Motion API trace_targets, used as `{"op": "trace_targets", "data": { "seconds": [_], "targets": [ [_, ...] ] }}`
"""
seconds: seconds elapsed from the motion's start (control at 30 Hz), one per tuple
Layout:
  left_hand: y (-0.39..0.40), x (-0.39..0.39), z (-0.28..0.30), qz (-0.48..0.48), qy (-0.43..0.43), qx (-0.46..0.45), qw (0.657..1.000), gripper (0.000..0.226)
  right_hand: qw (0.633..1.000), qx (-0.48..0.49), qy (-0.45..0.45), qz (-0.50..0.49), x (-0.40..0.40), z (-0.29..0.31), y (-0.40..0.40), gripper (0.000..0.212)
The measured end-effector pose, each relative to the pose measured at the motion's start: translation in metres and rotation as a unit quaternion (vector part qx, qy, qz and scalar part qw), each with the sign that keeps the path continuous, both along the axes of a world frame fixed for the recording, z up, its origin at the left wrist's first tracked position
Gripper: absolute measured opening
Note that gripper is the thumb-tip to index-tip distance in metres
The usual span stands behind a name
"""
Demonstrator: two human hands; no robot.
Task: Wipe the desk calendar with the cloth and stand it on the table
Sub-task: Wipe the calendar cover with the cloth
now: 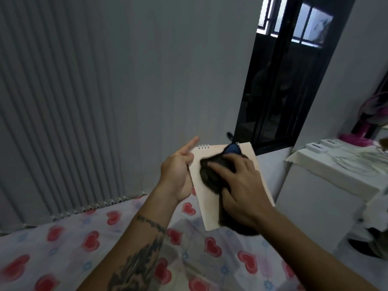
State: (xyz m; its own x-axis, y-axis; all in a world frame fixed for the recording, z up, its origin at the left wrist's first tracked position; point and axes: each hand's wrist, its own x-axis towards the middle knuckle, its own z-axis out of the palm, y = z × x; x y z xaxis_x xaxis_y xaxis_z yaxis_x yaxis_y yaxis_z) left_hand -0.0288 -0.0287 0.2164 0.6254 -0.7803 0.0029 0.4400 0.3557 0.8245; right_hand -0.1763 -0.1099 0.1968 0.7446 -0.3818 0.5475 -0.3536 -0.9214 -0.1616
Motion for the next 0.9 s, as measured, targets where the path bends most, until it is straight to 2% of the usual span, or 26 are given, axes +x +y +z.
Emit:
{"op": "trace_targets", "data": {
  "seconds": [0.13,0.23,0.37,0.43,0.5,0.63,0.7,0.8,0.83,0.9],
  "targets": [
    [-0.002,-0.009,-0.002,0.002,-0.029,-0.021,0.999,0.047,0.997,0.026,-0.036,-0.057,0.022,0.016,0.005,0.062],
    [0.001,0.0,0.004,0.054,-0.076,-0.014,0.996,0.047,0.999,-0.005,-0.041,-0.008,0.014,0.001,0.017,0.056],
    [0.01,0.009,-0.001,0.106,-0.135,0.031,0.985,0.044,0.996,-0.035,0.022,0.083,-0.014,-0.029,0.022,0.051],
    [0.01,0.011,-0.004,0.101,-0.13,0.036,0.986,0.044,0.994,-0.043,0.036,0.094,-0.021,-0.033,0.016,0.054],
    [0.007,0.008,-0.005,0.078,-0.104,0.02,0.991,0.045,0.998,-0.043,0.009,0.053,-0.014,-0.025,0.007,0.057],
    [-0.002,-0.01,-0.012,0.056,-0.06,-0.012,0.997,0.045,0.987,0.08,-0.106,-0.092,0.011,0.001,0.004,0.061],
    [-0.005,-0.01,-0.014,0.096,-0.067,-0.007,0.993,0.045,0.992,0.039,-0.094,-0.071,0.013,0.0,0.014,0.062],
    [-0.002,0.001,-0.01,0.129,-0.075,-0.011,0.989,0.044,0.998,-0.058,-0.011,0.02,0.0,-0.022,0.027,0.061],
    [0.0,0.007,-0.01,0.134,-0.076,-0.006,0.988,0.043,0.997,-0.065,0.0,0.031,-0.007,-0.029,0.026,0.061],
    [0.005,0.018,-0.01,0.129,-0.053,0.0,0.99,0.042,0.999,-0.032,-0.031,0.002,-0.02,-0.037,0.013,0.063]
  ]
}}
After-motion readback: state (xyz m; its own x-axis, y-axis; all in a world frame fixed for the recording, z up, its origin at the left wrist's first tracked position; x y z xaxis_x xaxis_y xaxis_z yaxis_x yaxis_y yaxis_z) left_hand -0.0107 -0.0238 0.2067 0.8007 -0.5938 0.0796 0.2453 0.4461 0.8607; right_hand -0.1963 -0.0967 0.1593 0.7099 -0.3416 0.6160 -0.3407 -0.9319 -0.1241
